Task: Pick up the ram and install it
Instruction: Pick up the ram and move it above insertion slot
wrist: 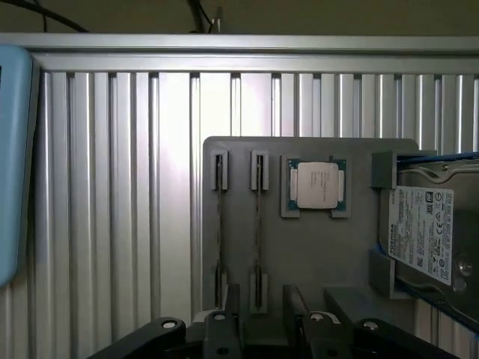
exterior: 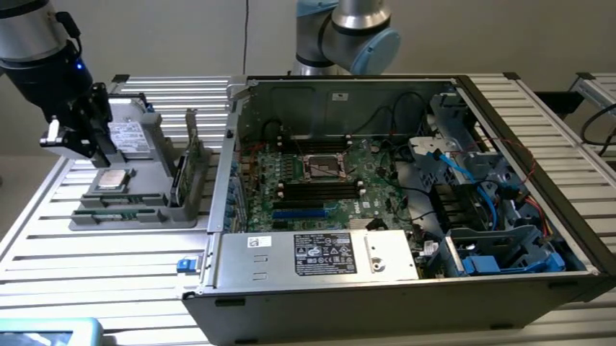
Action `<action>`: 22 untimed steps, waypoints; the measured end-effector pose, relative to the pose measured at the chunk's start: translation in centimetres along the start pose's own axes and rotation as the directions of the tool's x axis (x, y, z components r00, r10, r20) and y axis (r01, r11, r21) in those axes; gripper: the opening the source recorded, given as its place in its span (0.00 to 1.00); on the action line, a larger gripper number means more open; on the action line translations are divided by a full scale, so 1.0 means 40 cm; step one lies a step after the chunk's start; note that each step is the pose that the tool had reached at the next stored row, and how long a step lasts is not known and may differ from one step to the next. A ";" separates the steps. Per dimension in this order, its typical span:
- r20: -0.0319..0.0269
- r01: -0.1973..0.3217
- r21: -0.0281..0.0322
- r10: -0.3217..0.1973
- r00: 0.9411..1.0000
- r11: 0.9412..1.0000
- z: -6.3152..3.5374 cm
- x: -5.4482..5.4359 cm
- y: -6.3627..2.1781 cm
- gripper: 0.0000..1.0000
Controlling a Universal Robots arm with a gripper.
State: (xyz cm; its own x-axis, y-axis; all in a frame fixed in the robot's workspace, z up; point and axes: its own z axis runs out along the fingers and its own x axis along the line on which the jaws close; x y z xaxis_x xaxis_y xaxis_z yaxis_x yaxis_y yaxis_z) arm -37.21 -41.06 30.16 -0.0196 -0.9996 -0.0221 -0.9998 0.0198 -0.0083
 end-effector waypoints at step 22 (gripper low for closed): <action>-0.008 0.002 0.000 -0.002 1.000 1.000 0.094 0.064 -0.003 0.37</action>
State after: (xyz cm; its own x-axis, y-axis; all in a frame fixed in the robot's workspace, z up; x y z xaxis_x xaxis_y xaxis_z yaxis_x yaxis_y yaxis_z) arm -37.11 -43.55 26.34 -0.0173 -0.9997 -0.0144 -0.9998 0.0174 -0.0083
